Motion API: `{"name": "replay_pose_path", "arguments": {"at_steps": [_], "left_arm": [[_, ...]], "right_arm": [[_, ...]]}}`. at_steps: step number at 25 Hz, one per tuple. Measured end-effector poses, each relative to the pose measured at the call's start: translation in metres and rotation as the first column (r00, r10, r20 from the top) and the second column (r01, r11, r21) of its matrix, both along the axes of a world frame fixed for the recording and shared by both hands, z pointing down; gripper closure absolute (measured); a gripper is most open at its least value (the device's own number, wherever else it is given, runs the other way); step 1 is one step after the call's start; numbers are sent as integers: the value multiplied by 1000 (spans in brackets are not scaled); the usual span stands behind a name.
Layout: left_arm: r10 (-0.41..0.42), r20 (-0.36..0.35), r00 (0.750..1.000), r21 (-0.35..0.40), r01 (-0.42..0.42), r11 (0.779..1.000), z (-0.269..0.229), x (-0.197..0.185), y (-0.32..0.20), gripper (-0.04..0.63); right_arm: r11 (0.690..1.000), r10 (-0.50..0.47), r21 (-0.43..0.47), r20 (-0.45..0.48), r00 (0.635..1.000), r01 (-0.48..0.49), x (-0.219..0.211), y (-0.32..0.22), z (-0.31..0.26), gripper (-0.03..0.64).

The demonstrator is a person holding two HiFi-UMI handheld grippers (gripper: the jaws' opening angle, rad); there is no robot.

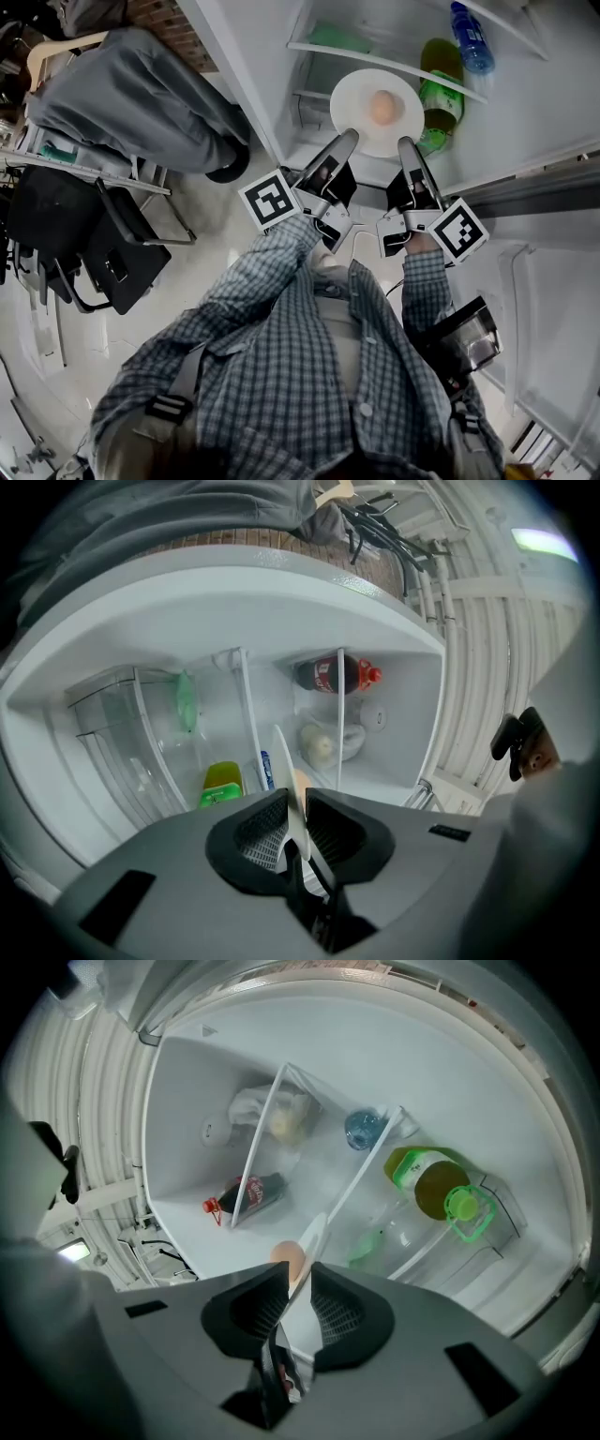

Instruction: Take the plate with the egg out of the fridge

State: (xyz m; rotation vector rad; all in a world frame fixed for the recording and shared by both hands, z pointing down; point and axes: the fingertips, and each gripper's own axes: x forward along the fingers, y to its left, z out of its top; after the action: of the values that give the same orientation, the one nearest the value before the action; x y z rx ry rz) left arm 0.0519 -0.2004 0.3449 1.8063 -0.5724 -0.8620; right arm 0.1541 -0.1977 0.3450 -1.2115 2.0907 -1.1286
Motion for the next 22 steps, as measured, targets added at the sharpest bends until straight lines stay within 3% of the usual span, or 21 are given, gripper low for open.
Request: {"name": "replay_pose_path", "arguments": {"at_steps": [13,22], "left_arm": [[-72,11,997,-8,72,997,13,-17,55,528],[-61,11,998,-1,61,998,9,-30,76,528]], "right_arm": [[997,-77,-7,-3,997,77,-17,48,14,538],[997,-71,-12,3,997,71,-30,69,12,538]]}}
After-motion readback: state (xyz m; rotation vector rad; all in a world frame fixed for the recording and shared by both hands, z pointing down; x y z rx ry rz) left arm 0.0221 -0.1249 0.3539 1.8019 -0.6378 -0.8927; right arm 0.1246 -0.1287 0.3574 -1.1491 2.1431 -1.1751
